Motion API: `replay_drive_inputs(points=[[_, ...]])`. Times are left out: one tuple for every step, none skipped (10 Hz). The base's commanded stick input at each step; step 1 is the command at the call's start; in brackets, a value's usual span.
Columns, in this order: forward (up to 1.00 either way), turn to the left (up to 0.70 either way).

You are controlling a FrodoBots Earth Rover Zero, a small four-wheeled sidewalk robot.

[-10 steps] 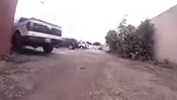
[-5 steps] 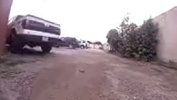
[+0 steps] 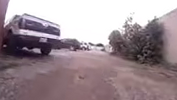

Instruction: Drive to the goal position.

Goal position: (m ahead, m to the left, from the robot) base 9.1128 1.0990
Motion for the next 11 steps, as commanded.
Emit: replay_drive_inputs(points=[[0.85,0.0],[0.85,0.0],[0.85,0.0],[0.85,0.0],[0.85,0.0],[0.85,0.0],[0.85,0.0],[0.85,0.0],[0.85,0.0],[0.85,0.0],[0.85,0.0]])
